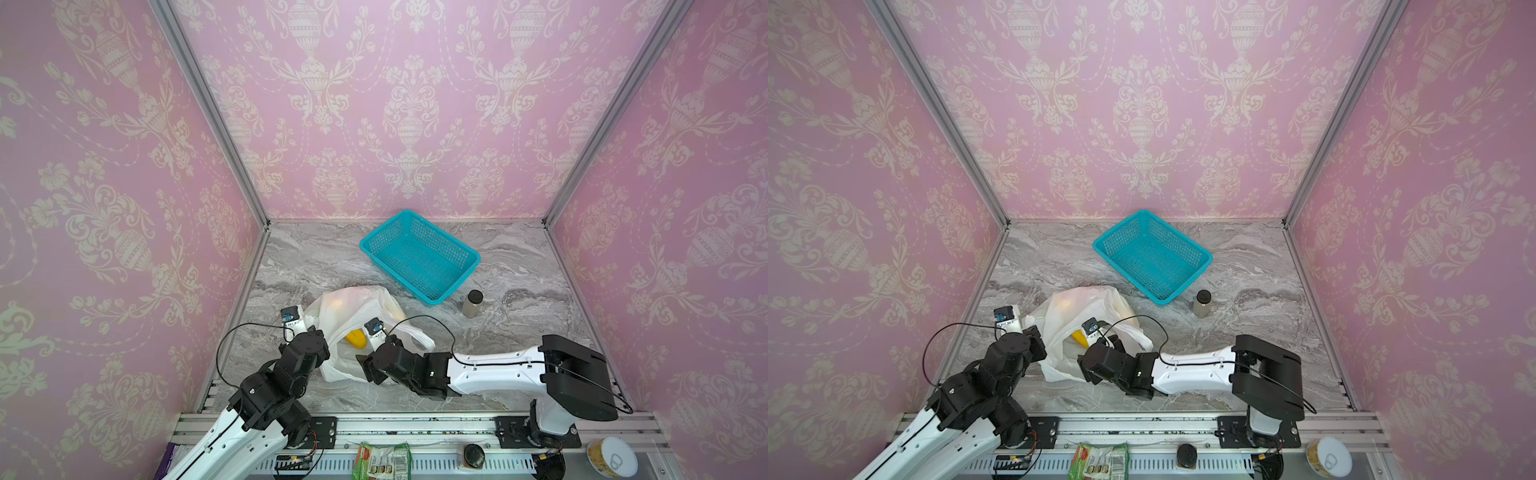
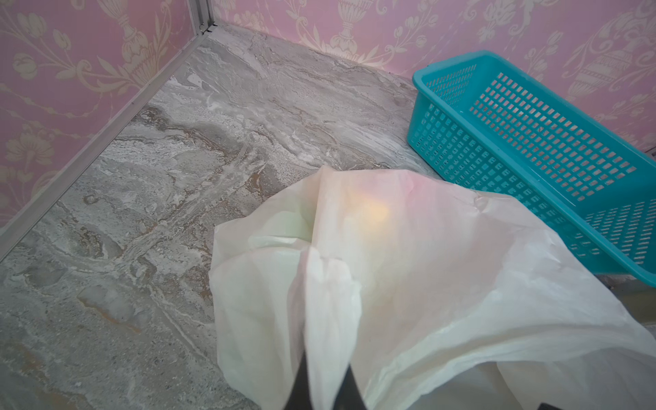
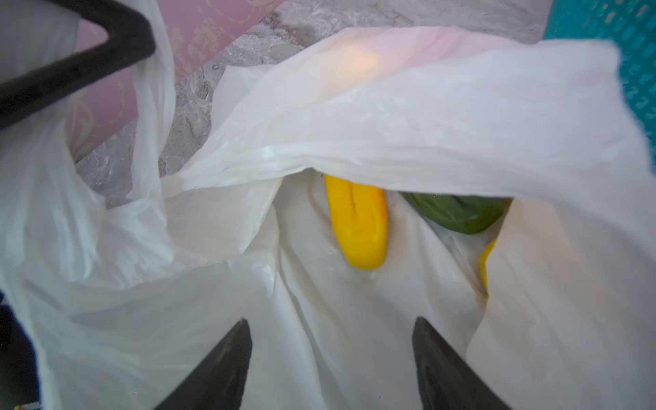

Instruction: Untie the knot of the plastic bag and take out the fruit

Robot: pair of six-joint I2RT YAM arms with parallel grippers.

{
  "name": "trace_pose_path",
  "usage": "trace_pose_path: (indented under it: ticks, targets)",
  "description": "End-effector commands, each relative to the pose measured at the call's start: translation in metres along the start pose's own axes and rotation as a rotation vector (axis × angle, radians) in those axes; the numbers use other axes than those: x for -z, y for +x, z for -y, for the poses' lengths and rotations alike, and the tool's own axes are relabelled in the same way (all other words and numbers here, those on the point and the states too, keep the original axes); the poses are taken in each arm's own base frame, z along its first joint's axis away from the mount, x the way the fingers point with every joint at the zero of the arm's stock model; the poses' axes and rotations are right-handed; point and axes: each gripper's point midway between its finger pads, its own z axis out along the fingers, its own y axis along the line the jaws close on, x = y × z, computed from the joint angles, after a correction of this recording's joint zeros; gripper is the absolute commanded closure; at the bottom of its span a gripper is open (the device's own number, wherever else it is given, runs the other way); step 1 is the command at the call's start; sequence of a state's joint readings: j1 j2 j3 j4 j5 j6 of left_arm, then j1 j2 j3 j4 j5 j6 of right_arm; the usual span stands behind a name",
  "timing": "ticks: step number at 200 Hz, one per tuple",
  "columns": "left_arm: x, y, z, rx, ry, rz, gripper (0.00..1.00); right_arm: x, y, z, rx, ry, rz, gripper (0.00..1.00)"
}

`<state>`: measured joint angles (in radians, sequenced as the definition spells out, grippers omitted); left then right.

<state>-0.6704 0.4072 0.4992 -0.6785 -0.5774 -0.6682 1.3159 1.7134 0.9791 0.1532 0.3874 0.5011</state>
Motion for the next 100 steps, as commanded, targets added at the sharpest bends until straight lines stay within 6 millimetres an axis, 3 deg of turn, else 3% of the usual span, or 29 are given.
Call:
trace_pose_path:
  ticks: [1, 15, 33, 56, 73, 100]
  targets:
    - [-0.005, 0.006, -0.006, -0.045, -0.032, 0.007, 1.00, -0.013, 0.055, -0.019, 0.065, -0.029, -0.124, 0.33]
    - [-0.007, 0.008, 0.000, -0.053, -0.001, -0.001, 1.00, -0.017, 0.076, -0.023, 0.112, -0.014, -0.141, 0.33]
    - [-0.004, 0.008, -0.005, -0.049, -0.016, 0.000, 1.00, -0.025, 0.084, -0.026, 0.111, -0.012, -0.160, 0.31]
    - [0.000, 0.005, -0.008, -0.023, -0.007, 0.031, 1.00, -0.036, 0.085, -0.033, 0.126, -0.004, -0.178, 0.15]
    - [0.001, 0.004, -0.009, -0.013, 0.002, 0.039, 1.00, -0.040, 0.074, -0.031, 0.151, 0.021, -0.152, 0.00]
    - [0.001, 0.004, -0.011, -0.010, -0.007, 0.041, 1.00, -0.042, 0.031, -0.018, 0.121, 0.031, -0.069, 0.00]
